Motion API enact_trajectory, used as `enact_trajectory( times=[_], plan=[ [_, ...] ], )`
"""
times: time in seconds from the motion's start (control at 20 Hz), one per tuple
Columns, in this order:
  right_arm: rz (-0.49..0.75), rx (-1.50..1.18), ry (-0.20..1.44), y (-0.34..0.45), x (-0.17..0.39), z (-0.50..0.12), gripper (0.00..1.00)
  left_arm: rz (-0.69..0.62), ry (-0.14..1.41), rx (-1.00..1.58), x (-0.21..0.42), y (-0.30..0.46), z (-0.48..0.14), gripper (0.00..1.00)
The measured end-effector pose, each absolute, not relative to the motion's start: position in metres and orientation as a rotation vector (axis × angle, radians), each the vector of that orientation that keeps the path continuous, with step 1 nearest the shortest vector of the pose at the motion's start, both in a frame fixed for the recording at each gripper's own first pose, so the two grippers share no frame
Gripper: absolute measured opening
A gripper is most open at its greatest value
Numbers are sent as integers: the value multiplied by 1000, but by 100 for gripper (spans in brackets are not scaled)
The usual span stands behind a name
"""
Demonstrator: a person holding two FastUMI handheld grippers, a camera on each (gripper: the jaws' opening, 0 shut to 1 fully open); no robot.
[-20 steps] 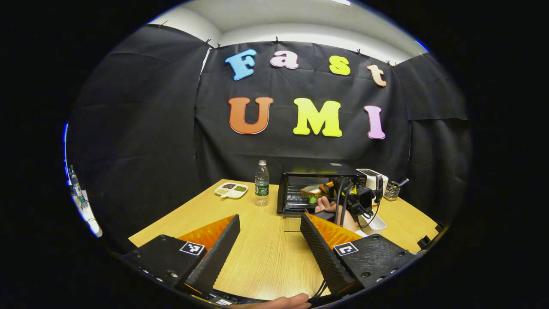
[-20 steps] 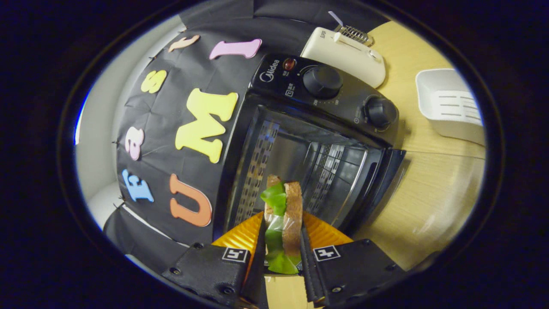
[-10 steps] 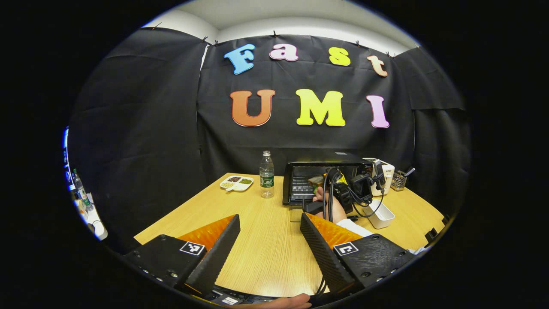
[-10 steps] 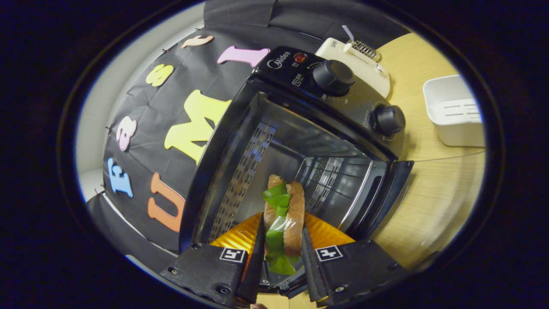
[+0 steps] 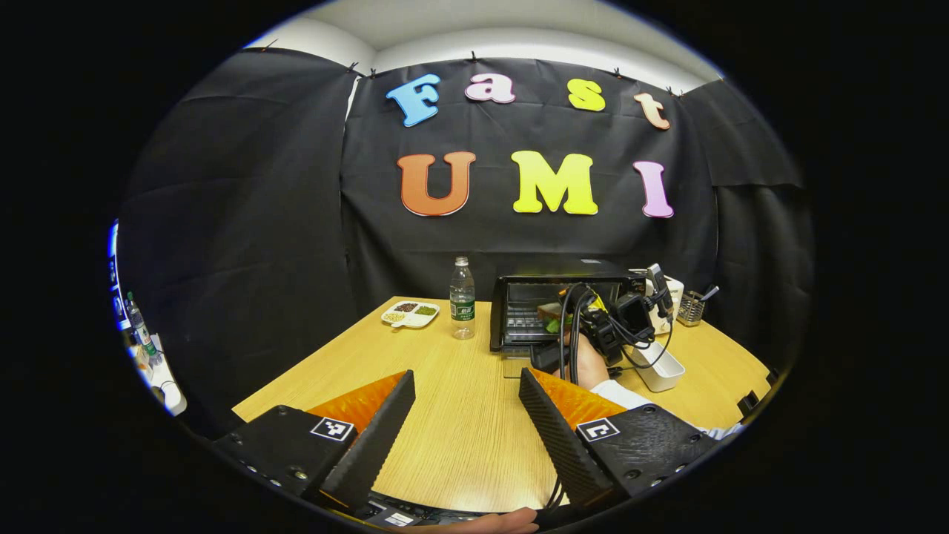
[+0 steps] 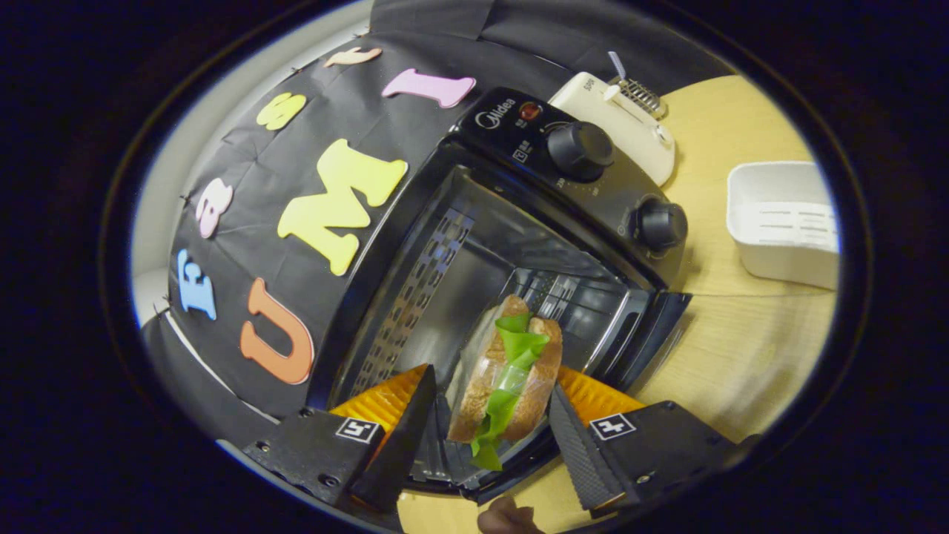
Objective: Open the electric oven with the left hand, put the food in, and close the electric oven.
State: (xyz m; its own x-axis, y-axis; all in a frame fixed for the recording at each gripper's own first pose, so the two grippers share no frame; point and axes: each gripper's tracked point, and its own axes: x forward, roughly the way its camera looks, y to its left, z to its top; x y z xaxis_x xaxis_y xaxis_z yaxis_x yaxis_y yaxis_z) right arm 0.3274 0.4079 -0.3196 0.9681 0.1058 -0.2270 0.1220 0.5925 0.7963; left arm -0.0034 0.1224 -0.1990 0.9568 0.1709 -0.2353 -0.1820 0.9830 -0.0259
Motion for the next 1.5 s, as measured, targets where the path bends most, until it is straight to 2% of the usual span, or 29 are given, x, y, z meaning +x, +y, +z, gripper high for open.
enact_trajectory(
  times=[0.05, 0.1, 0.15, 0.55, 0.75, 0.8, 0.85, 0.9, 0.95, 1.15, 1.2, 1.25, 1.3, 1.35, 1.4, 1.45, 1.5],
  plan=[
    [-27, 898, 243, 403, 326, -319, 81, 177, 233, -51, -4, 122, -199, 93],
    [-38, 867, 230, 399, 326, -319, 94, 175, 232, -53, -4, 122, -199, 93],
    [-36, 830, 241, 401, 325, -320, 98, 174, 232, -55, -5, 122, -200, 93],
    [111, 515, 302, 428, 330, -318, 98, 189, 241, -61, -7, 129, -204, 93],
    [177, 203, 319, 431, 328, -313, 100, 199, 248, -63, -6, 132, -207, 93],
    [199, 129, 324, 432, 329, -314, 100, 199, 250, -63, -6, 132, -207, 93],
    [221, 65, 335, 433, 328, -316, 89, 200, 253, -64, -4, 132, -208, 93],
    [230, 1, 363, 432, 327, -321, 100, 201, 258, -65, -5, 130, -209, 93],
    [238, -43, 395, 429, 325, -326, 100, 201, 259, -64, -4, 129, -209, 93],
    [293, -47, 536, 427, 311, -343, 100, 196, 267, -56, 1, 122, -211, 93],
    [306, -50, 559, 425, 307, -344, 91, 194, 267, -55, 3, 119, -210, 93],
    [322, -41, 578, 424, 302, -345, 91, 191, 269, -53, 6, 117, -210, 93],
    [349, -32, 600, 425, 297, -344, 100, 191, 272, -51, 9, 116, -211, 94],
    [384, -19, 624, 426, 287, -344, 100, 187, 276, -50, 10, 114, -212, 93],
    [411, -13, 648, 424, 277, -342, 91, 179, 285, -49, 13, 112, -214, 94],
    [429, -9, 658, 419, 268, -338, 91, 174, 292, -48, 15, 110, -215, 94],
    [444, -6, 653, 413, 261, -332, 100, 176, 291, -49, 17, 110, -214, 94]
  ],
)
